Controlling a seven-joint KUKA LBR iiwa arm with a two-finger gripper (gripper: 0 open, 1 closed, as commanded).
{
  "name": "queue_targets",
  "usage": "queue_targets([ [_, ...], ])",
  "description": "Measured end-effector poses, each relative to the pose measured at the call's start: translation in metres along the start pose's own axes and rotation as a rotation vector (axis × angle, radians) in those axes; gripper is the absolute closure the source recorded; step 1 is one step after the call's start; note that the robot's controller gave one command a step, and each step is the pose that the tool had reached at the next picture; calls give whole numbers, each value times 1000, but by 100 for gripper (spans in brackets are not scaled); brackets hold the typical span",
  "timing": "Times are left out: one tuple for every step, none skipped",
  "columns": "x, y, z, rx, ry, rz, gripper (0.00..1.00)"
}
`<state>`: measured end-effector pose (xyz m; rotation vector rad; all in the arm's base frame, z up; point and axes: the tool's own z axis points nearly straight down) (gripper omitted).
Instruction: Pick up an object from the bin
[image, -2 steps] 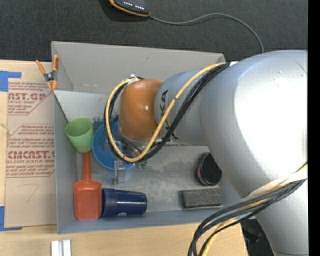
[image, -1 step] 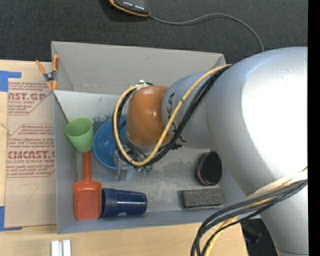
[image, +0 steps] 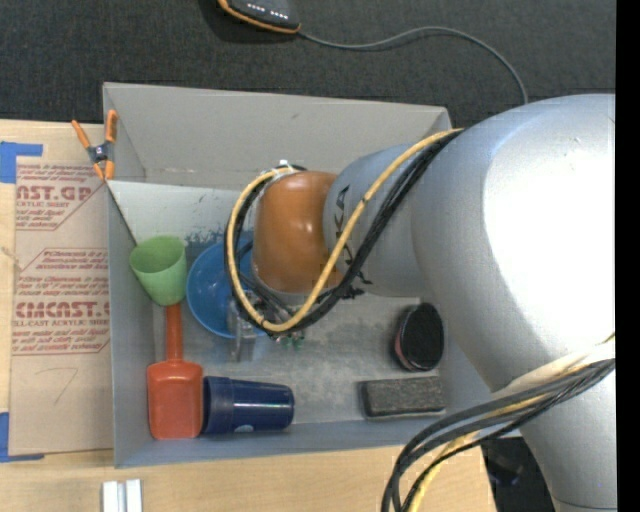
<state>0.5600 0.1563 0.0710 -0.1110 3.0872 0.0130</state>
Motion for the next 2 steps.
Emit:
queue_targets([
  [35, -55, -14, -1, -7, -332, 100],
  [11, -17, -7, -2, -7, -21, 100],
])
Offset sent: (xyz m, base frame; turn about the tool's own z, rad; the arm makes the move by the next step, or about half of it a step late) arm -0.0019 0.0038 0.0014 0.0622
